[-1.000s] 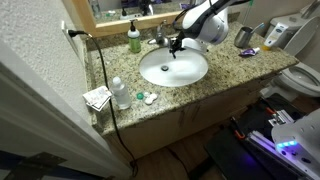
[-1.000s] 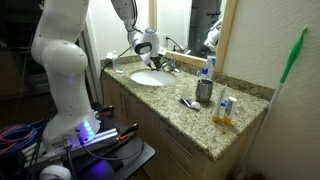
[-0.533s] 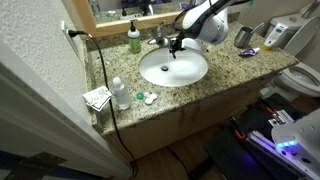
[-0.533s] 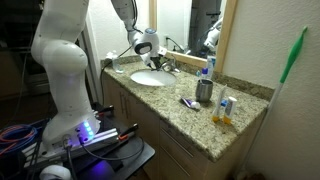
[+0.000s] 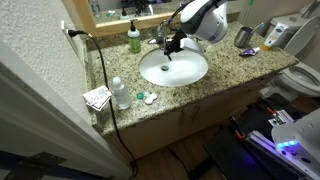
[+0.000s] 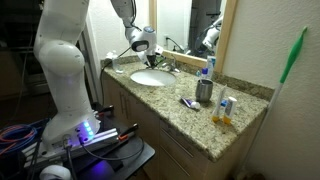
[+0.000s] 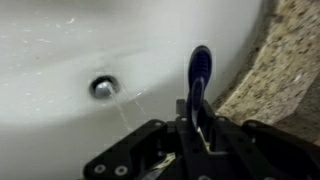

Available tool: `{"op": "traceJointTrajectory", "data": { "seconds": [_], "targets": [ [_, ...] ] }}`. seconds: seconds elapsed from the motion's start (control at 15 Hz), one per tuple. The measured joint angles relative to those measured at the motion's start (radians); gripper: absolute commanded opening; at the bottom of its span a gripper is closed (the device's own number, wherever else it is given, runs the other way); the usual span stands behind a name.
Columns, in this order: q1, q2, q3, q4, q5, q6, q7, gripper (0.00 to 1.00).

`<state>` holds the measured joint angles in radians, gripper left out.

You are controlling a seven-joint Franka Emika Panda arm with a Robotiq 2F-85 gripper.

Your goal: Put the shaving stick on the right side of the sink

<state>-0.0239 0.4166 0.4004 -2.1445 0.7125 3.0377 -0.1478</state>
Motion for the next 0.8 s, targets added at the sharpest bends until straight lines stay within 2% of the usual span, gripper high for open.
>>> {"op": "traceJointTrajectory", "data": {
  "seconds": [0.2,0.27,0.33,0.47,0.53,0.8],
  "targets": [
    [-0.128,-0.046,0.186,-0.005,0.116,-0.064,-0.166,0.04],
    [-0.159,-0.065,0.234,-0.01,0.152,-0.086,-0.215,0.15],
    [-0.182,-0.083,0.272,-0.017,0.184,-0.105,-0.257,0.15],
    [-0.2,-0.113,0.309,-0.031,0.211,-0.117,-0.287,0.15],
    [-0.202,-0.12,0.313,-0.037,0.211,-0.118,-0.288,0.04],
    [-0.191,-0.104,0.314,-0.034,0.186,-0.119,-0.287,0.04]
  ]
}}
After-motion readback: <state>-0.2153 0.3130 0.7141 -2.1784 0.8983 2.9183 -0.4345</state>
